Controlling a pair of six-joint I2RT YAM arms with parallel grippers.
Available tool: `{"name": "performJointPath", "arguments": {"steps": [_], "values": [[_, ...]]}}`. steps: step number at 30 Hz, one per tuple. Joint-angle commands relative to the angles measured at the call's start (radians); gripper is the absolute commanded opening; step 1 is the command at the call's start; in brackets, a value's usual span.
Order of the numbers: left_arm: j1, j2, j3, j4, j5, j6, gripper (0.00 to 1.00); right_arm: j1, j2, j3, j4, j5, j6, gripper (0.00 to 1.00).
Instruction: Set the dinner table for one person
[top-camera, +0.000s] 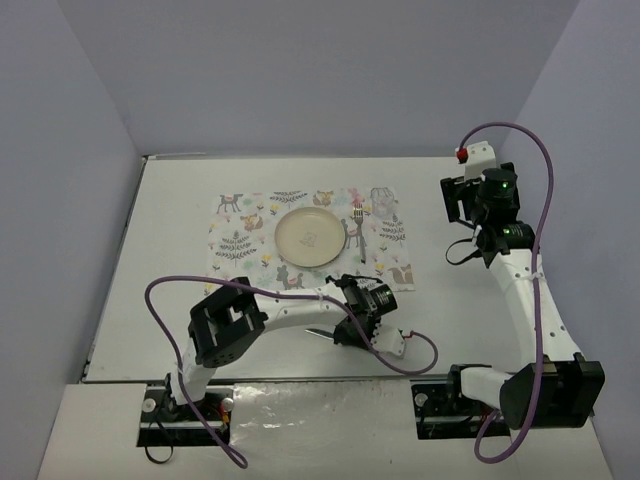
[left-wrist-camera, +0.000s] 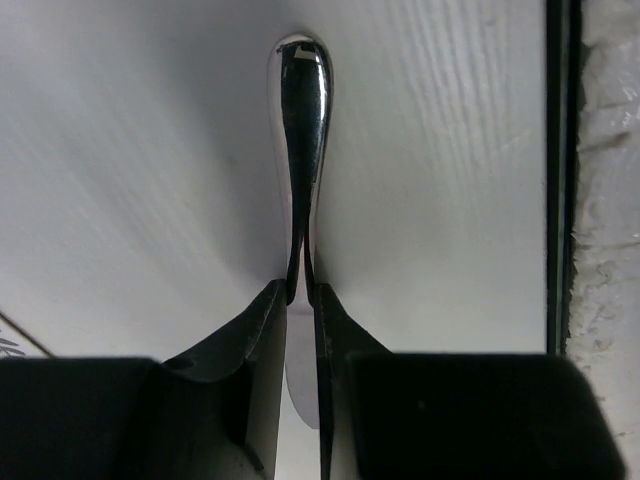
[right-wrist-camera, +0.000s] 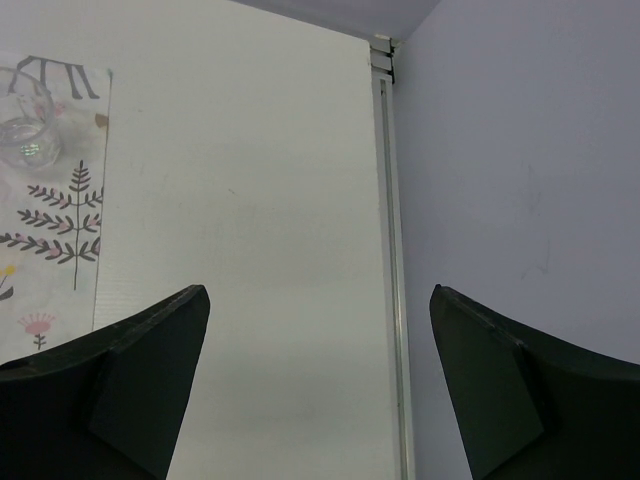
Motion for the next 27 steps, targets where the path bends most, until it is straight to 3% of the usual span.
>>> {"name": "performJointPath", "arguments": {"steps": [1,2,4,7,9,13,22,27], "values": [[-0.016,-0.074,-0.046,-0.026,-0.112,0.007,0.0,-0.002,-0.004,0.039,0.006,-0.054,0.013,0.89],[-0.016,-0.087,-0.049,-0.001,-0.149,-0.016,0.03,-0.002,0.0,0.04,0.006,-0.059,0.021,0.89],[-0.016,-0.103,-0.034,0.028,-0.218,-0.064,0.19,-0.002,0.005,0.043,0.006,-0.059,0.035,0.9],[-0.013,-0.135,0.009,0.063,-0.349,-0.127,0.48,-0.002,0.015,0.062,0.0,-0.055,0.05,0.91],[0.003,-0.163,0.042,0.078,-0.417,-0.18,0.52,-0.002,0.025,0.081,-0.018,-0.056,0.046,0.91],[0.056,-0.195,0.12,0.02,-0.411,-0.253,0.54,-0.002,0.037,0.107,-0.055,-0.057,0.046,0.91],[0.117,-0.197,0.226,-0.24,-0.159,-0.442,0.53,-0.002,0.066,0.099,-0.078,-0.094,0.079,0.91],[0.139,-0.206,0.192,-0.211,-0.066,-0.588,0.51,-0.002,0.098,0.105,-0.08,-0.105,0.107,0.91]]}}
